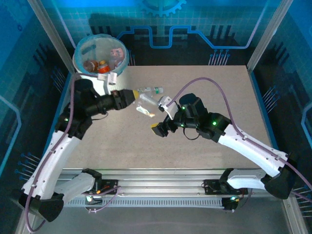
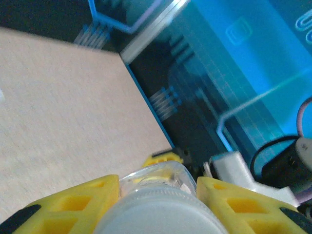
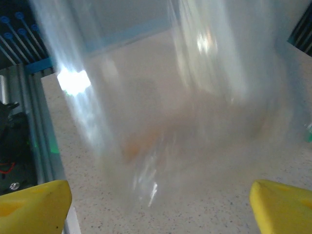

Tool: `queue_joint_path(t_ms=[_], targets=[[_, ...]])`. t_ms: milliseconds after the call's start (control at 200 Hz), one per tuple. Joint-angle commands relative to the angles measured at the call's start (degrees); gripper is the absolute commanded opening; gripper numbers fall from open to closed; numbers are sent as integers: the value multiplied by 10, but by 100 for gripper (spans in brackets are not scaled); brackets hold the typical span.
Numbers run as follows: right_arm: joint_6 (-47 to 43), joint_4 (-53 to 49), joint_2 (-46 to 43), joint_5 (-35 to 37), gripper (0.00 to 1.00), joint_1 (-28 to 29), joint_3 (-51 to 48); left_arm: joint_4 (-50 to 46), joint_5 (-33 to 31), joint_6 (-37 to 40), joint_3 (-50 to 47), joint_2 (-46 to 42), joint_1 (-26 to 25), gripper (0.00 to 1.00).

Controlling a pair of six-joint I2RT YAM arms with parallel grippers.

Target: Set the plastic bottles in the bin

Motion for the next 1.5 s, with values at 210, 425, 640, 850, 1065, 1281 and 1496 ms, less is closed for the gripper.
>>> queue_joint_path(t_ms=[210, 425, 640, 850, 1065, 1281, 1496], targets=[[17, -32, 42, 37, 97, 7, 107, -90, -209, 148, 273, 115, 126, 0], [10, -56, 81, 22, 98, 11, 156, -143, -297, 202, 420, 251, 202, 0], [10, -66, 103, 20, 98, 18, 173, -158, -341, 233, 503, 383, 242, 0], [8, -76, 118, 28, 99, 20, 181, -158, -349, 258, 550, 482, 247, 1], [-3, -86, 136, 48, 99, 20, 188, -154, -329, 257, 563, 533, 248, 66], [-22, -113, 177, 71, 100, 14, 225, -146, -330, 254, 564, 519, 247, 73], [-35, -135, 251, 46, 100, -29, 287, -141, -309, 243, 559, 495, 247, 71]])
